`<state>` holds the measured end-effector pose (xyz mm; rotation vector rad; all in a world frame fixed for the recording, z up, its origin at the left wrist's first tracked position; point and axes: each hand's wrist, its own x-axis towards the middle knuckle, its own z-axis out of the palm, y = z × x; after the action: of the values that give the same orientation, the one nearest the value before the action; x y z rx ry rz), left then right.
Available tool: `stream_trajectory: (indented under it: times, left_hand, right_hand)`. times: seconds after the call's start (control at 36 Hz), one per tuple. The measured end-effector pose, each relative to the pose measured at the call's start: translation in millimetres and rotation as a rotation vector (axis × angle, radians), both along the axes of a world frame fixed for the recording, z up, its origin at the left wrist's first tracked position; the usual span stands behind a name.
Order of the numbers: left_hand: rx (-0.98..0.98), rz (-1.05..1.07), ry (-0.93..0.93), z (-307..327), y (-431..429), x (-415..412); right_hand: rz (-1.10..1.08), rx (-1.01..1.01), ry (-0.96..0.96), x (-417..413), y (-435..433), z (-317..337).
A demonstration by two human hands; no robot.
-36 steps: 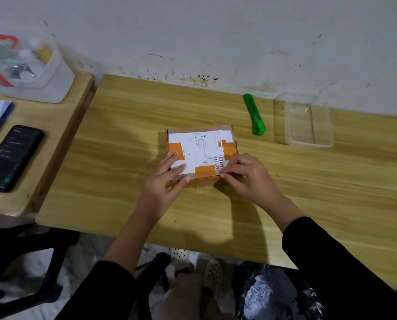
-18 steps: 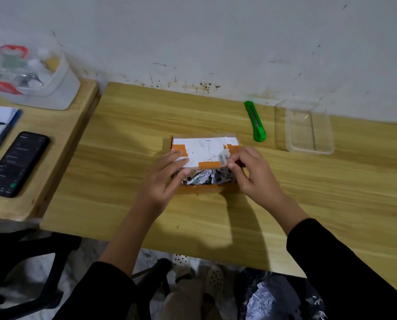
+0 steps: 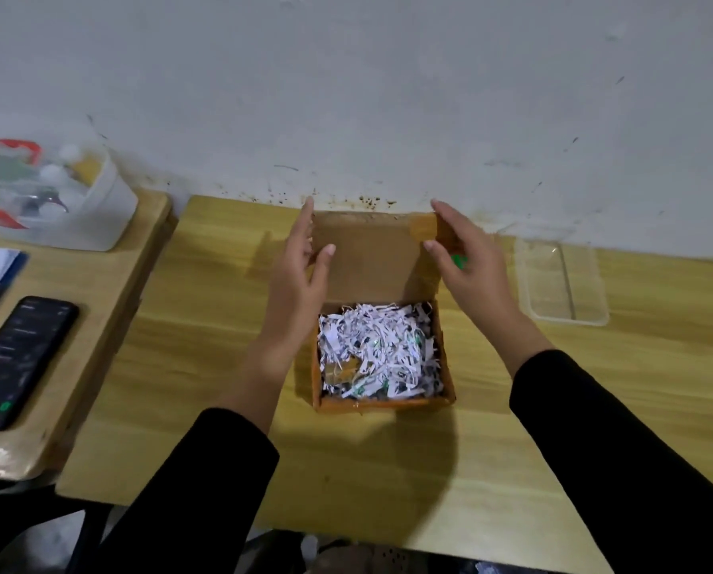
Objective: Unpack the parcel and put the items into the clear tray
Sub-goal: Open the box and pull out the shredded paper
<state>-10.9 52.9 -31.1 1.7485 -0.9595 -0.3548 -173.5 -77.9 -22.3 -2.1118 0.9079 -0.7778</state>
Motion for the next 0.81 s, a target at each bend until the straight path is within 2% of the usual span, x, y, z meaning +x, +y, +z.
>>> stream_trajectory:
  times: [0.14, 0.22, 0.36, 0.44, 0.58, 0.81]
  left_hand:
    - [0.197, -0.070, 0.144, -22.9, -11.5, 0.6]
    - [0.292, -0.105, 0.123, -34.3, -8.9, 2.9]
    - [0.342, -0.127, 0.150, -41.0, -7.9, 4.8]
    - [0.374, -0.158, 0.184, -41.8, -9.8, 5.1]
    - [0.431, -0.179, 0.123, -42.9, -10.9, 3.5]
    - [0.474, -0.163, 0.057, -38.2, -1.3, -5.2]
  right_hand:
    - [-0.017, 0.159, 0.110, 3.3, -2.2, -26.2]
    - [-0.012, 0.211, 0.160, 0.2, 1.3, -39.9]
    - [-0.067, 0.293, 0.180, -10.4, 13.3, -51.8]
    - [-0.096, 0.300, 0.172, -13.4, 16.8, -52.9]
    - [-0.112, 0.290, 0.198, -17.1, 19.7, -52.5]
    - [-0.071, 0.171, 0.336, -18.2, 18.0, -40.5]
